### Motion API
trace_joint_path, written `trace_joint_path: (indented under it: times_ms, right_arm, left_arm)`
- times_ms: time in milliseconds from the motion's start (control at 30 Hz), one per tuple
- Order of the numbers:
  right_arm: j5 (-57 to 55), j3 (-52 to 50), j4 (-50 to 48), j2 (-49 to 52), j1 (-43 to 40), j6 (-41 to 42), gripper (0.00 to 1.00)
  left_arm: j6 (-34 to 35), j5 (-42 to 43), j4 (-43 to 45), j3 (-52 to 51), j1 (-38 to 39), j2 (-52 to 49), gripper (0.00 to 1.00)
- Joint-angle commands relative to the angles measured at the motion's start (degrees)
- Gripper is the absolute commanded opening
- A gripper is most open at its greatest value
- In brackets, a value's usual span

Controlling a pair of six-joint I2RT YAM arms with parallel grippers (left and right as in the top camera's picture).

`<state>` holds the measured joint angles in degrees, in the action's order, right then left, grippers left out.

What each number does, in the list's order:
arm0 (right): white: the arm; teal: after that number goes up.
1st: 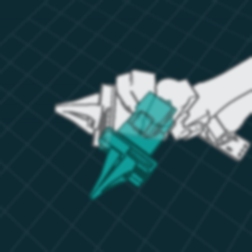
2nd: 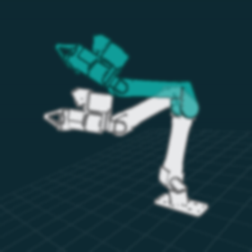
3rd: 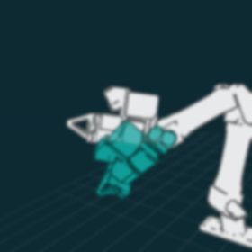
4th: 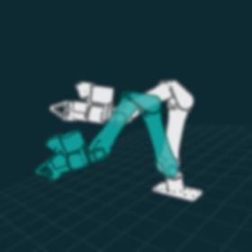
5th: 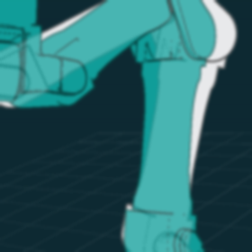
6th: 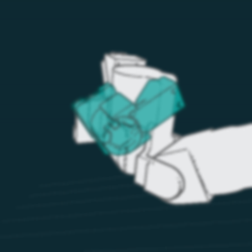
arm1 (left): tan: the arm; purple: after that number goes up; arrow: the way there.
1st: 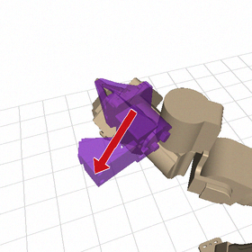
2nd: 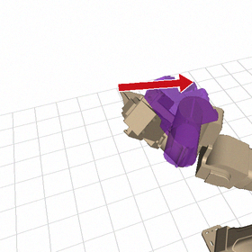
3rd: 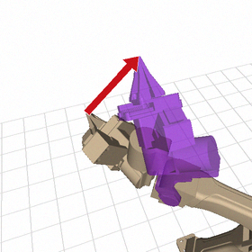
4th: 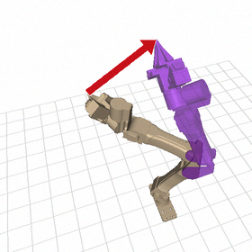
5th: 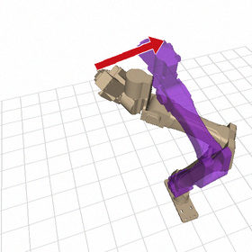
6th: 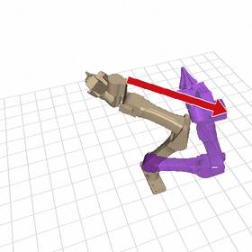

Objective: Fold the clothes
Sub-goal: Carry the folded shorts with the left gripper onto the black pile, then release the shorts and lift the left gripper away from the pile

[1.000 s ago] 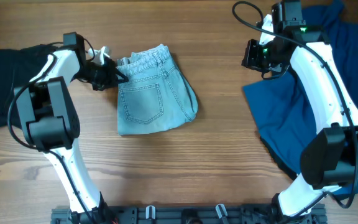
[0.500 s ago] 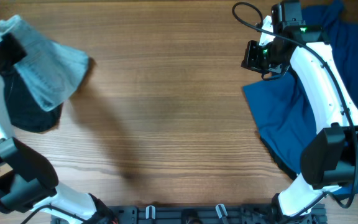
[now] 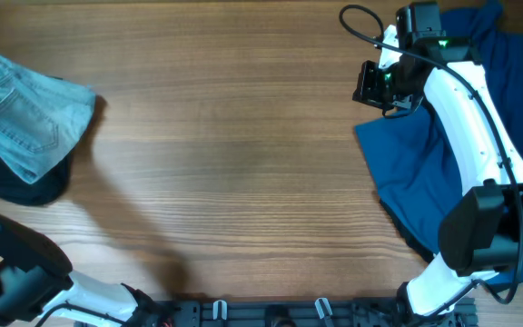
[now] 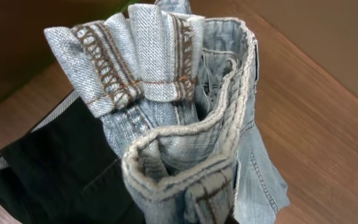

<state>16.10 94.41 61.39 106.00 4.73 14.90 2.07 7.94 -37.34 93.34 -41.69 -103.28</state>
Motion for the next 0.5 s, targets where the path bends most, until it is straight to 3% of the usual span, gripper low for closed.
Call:
trace_joint_path:
  times_ms: [0,100,167,233,333,467]
  right_arm:
    - [0.9,-0.3,0.7,-1.3,0.0,0.1,0.15]
    - [0.7,-0.3,0.9,-1.3,0.0,0.1,0.15]
    - [0.7,-0.3,1.0,-1.3,0.0,0.1,0.15]
    - [0.7,-0.3,1.0,-1.3,0.0,0.1,0.15]
    - [0.7,-0.3,1.0,-1.3,0.0,0.1,0.15]
    - [0.7,-0.3,1.0,-1.3,0.0,0.2,0.15]
  left_arm:
    - [0.1,-0.4,-1.1,1.5,-3.0,0.7,0.15]
    - [0.1,-0.4,-1.0,1.5,-5.2,0.5,0.32]
    - [0.6,-0.4,-1.0,1.5,-6.4,0.5,0.58]
    - [1.9,0.2,-1.0,1.5,-7.2,0.5,0.7]
    - [1.9,2.9,-1.0,1.5,-7.2,0.3,0.68]
    - [1.8,14.1,-1.1,1.5,-7.1,-1.5,0.51]
